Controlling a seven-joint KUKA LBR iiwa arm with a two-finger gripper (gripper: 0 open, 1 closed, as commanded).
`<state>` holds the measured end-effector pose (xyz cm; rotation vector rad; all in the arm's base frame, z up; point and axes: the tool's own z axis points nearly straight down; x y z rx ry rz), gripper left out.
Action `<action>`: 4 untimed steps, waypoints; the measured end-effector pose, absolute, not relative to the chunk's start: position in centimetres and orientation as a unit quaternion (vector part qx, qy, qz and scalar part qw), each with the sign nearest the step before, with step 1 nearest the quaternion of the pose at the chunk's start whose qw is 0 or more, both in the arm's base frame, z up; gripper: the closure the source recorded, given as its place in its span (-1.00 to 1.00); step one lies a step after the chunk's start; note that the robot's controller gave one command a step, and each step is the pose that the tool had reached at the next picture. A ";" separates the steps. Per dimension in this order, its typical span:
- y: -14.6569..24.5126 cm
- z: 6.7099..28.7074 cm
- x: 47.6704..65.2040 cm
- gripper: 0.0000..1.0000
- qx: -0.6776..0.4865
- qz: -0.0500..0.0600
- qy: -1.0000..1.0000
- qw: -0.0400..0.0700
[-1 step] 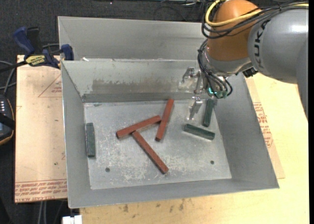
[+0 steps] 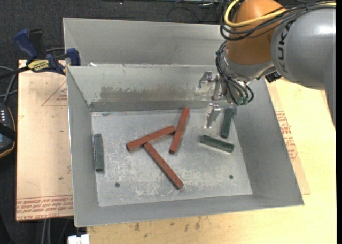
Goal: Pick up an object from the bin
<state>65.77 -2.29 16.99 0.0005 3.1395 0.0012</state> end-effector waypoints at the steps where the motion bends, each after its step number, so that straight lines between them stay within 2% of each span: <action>1: -1.6 12.0 65.6 -1.00 -0.015 0.000 1.000 0.005; 2: 4.9 8.1 66.0 1.00 -0.132 0.001 0.991 0.006; 3: 4.9 8.1 66.0 1.00 -0.132 0.001 0.991 0.006; 4: 5.2 23.4 65.1 1.00 -0.119 0.000 0.993 0.003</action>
Offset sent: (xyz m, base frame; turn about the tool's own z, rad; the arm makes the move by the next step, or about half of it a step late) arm -0.0008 0.0704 -0.0932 -0.2663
